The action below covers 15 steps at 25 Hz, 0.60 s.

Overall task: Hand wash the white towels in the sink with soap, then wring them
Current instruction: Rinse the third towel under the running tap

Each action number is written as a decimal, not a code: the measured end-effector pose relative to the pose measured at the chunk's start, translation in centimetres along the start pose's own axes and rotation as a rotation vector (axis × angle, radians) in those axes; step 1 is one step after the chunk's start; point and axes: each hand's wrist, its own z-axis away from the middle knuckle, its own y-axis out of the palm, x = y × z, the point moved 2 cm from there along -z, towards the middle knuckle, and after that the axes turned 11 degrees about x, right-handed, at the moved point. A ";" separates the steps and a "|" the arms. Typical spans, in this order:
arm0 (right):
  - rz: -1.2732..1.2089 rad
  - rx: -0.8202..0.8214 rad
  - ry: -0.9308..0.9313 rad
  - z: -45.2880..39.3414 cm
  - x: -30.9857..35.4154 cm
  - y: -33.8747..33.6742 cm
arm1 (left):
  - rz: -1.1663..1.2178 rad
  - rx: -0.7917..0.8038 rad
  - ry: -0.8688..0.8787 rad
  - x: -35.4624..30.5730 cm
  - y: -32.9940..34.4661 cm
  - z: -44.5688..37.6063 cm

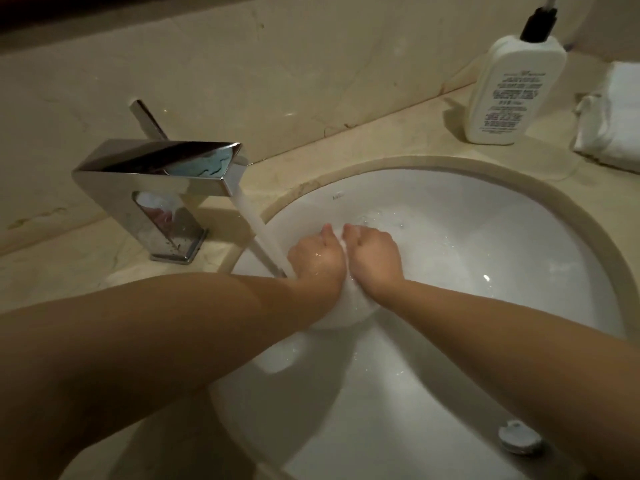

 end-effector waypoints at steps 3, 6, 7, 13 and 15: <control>0.059 0.088 0.016 0.0 0.4 -0.5 | -0.005 -0.019 0.019 -0.3 -0.2 0.7; 0.054 0.212 0.097 0.9 1.0 -1.5 | -0.025 0.077 0.011 -0.8 -1.1 1.9; 0.019 0.219 0.107 1.3 1.1 -2.0 | -0.018 0.136 0.012 -0.8 -1.5 2.2; -0.481 0.068 -0.059 5.8 3.9 -4.2 | 0.002 0.354 0.185 -1.2 -5.8 5.7; -0.611 0.077 -0.098 7.5 5.4 -4.4 | 0.053 0.288 0.236 -0.7 -7.3 6.7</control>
